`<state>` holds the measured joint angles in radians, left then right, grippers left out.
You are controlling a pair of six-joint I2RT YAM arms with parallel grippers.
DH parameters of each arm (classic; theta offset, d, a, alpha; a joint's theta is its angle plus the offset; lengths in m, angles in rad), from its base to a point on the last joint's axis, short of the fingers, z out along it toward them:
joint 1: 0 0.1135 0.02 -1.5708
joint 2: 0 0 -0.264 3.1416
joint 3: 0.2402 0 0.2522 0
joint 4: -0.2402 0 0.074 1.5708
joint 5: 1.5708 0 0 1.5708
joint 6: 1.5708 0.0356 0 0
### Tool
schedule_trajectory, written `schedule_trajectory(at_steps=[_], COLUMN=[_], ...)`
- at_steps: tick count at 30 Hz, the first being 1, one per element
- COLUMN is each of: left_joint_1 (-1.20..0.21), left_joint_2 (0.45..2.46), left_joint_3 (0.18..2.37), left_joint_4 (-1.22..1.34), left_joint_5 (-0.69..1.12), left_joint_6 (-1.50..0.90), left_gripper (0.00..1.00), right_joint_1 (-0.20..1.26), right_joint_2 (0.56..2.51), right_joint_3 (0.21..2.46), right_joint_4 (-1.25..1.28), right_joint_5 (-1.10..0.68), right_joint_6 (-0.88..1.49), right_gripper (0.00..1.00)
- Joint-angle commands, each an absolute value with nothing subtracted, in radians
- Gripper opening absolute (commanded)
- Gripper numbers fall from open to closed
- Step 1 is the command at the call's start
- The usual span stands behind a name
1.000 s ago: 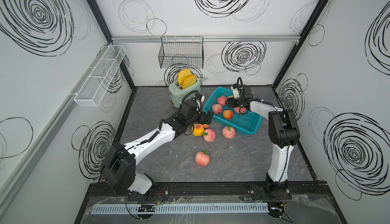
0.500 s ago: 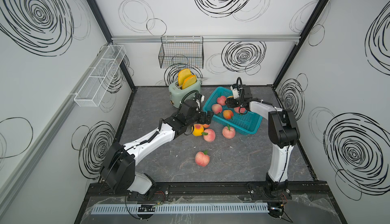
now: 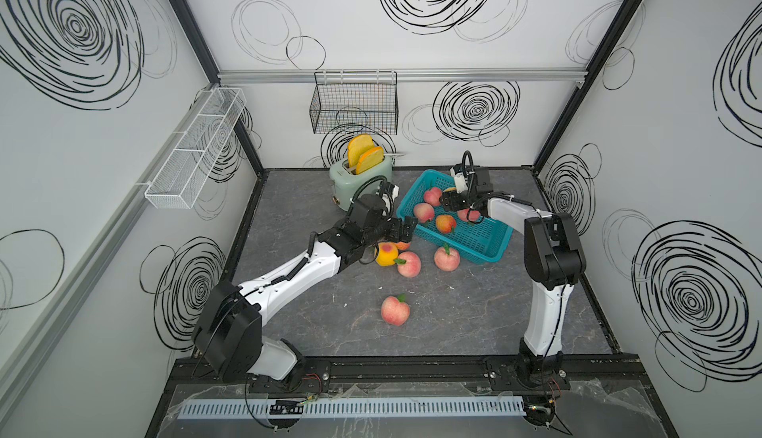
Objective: Put the peaches into the basket
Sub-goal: Place the peach in the basket.
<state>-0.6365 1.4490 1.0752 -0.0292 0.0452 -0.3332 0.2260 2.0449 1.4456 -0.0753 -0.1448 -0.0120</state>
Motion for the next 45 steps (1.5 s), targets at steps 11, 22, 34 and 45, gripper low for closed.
schedule_trajectory(at_steps=[11, 22, 34, 45], left_joint_1=[-0.632, -0.638, -0.629, -0.583], left_joint_2=[1.432, 1.391, 1.286, 1.175], left_joint_3=[1.083, 1.060, 0.971, 0.852], left_joint_4=[-0.005, -0.035, -0.144, -0.196], left_joint_5=[0.048, 0.027, -0.006, -0.024], left_joint_6=[-0.338, -0.342, -0.343, -0.357], left_gripper=[0.98, 0.98, 0.98, 0.98], right_joint_1=[0.232, 0.260, 0.412, 0.547], right_joint_2=[1.987, 1.870, 1.589, 1.401], right_joint_3=[1.434, 1.380, 1.125, 0.949], right_joint_4=[-0.071, -0.069, -0.019, -0.012], right_joint_5=[-0.130, -0.140, -0.130, -0.123], right_joint_6=[-0.028, -0.025, 0.014, 0.034], right_gripper=[0.91, 0.92, 0.95, 0.99])
